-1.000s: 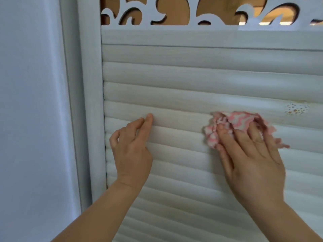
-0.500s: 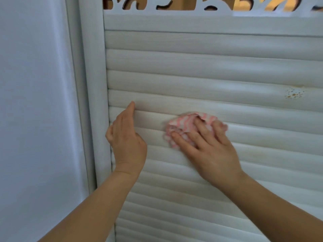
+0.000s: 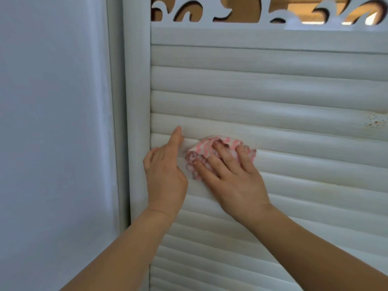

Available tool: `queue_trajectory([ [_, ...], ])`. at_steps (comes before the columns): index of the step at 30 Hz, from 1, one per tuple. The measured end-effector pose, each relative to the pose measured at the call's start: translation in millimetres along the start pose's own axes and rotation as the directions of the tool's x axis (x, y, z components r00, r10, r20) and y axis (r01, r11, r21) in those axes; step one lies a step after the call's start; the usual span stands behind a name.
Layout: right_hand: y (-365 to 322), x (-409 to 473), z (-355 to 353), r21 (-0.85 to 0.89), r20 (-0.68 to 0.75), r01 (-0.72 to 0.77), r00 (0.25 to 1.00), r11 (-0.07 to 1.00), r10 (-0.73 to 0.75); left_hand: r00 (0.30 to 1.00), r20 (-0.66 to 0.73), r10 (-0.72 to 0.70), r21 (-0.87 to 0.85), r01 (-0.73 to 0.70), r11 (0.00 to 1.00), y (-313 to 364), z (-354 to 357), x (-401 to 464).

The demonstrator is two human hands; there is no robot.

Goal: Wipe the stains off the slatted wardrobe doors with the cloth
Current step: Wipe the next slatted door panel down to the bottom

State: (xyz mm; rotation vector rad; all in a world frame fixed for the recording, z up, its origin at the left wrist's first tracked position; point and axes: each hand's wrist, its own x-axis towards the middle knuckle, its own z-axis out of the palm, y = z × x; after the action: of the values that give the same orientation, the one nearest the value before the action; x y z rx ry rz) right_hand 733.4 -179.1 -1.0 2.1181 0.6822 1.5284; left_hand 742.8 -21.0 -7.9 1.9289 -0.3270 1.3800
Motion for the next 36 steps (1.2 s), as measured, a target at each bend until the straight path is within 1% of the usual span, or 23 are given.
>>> queue_trajectory([
  [2, 18.5, -12.3, -5.4, -0.037, -0.002, 0.032, 0.999, 0.999, -0.032, 1.000, 0.013, 0.016, 0.001, -0.016, 1.000, -2.3, -0.4, -0.4],
  [6, 43.6, -26.5, -17.0, -0.080, -0.016, 0.015, 1.000, 0.997, -0.016, 1.000, 0.015, 0.020, -0.003, -0.020, 1.000, -3.2, -1.5, 0.0],
  [11, 36.2, 29.5, -13.8, -0.025, -0.117, -0.108, 0.988, 0.994, 0.104, 0.999, 0.041, 0.000, 0.039, -0.002, 0.999, -1.4, -2.6, 0.6],
  [14, 32.7, 61.4, -10.9, -0.010, -0.122, -0.053, 0.991, 0.999, 0.051, 0.999, 0.006, -0.033, 0.103, 0.032, 0.994, 3.7, -3.6, 6.6],
  [16, 36.5, 66.5, -11.7, -0.024, -0.105, -0.013, 0.994, 1.000, 0.011, 0.997, -0.030, -0.073, 0.113, 0.076, 0.991, 11.2, -1.8, 12.3],
  [18, 49.0, 58.4, -16.2, -0.044, -0.094, -0.014, 0.996, 0.999, 0.010, 0.995, -0.054, -0.084, 0.122, 0.090, 0.988, 20.9, 3.1, 15.6],
  [21, 81.3, 29.9, -28.4, -0.086, -0.110, -0.115, 0.988, 0.990, 0.105, 0.999, -0.053, 0.001, 0.142, 0.006, 0.990, 39.2, 15.1, 17.3],
  [24, 115.3, -4.3, -40.4, -0.141, -0.089, -0.218, 0.974, 0.966, 0.207, 0.996, -0.036, 0.076, 0.112, -0.071, 0.991, 56.5, 23.8, 18.6],
  [26, 129.0, -18.9, -48.5, -0.125, -0.080, -0.317, 0.948, 0.940, 0.308, 0.993, -0.018, 0.117, 0.089, -0.115, 0.989, 69.4, 28.4, 21.1],
  [28, 132.5, -20.1, -54.0, -0.085, -0.081, -0.371, 0.927, 0.925, 0.365, 0.983, -0.003, 0.182, 0.068, -0.182, 0.981, 86.4, 33.9, 25.4],
  [31, 128.4, -0.4, -57.8, -0.022, -0.065, -0.398, 0.916, 0.917, 0.396, 0.963, 0.024, 0.267, 0.051, -0.268, 0.962, 112.7, 41.6, 30.9],
  [34, 138.9, 9.3, -63.6, -0.054, -0.052, -0.369, 0.929, 0.928, 0.367, 0.950, 0.067, 0.306, 0.039, -0.309, 0.950, 134.0, 52.8, 32.5],
  [36, 151.9, 4.2, -67.3, -0.086, -0.026, -0.367, 0.930, 0.926, 0.366, 0.938, 0.106, 0.331, 0.069, -0.339, 0.938, 141.0, 60.7, 32.0],
])
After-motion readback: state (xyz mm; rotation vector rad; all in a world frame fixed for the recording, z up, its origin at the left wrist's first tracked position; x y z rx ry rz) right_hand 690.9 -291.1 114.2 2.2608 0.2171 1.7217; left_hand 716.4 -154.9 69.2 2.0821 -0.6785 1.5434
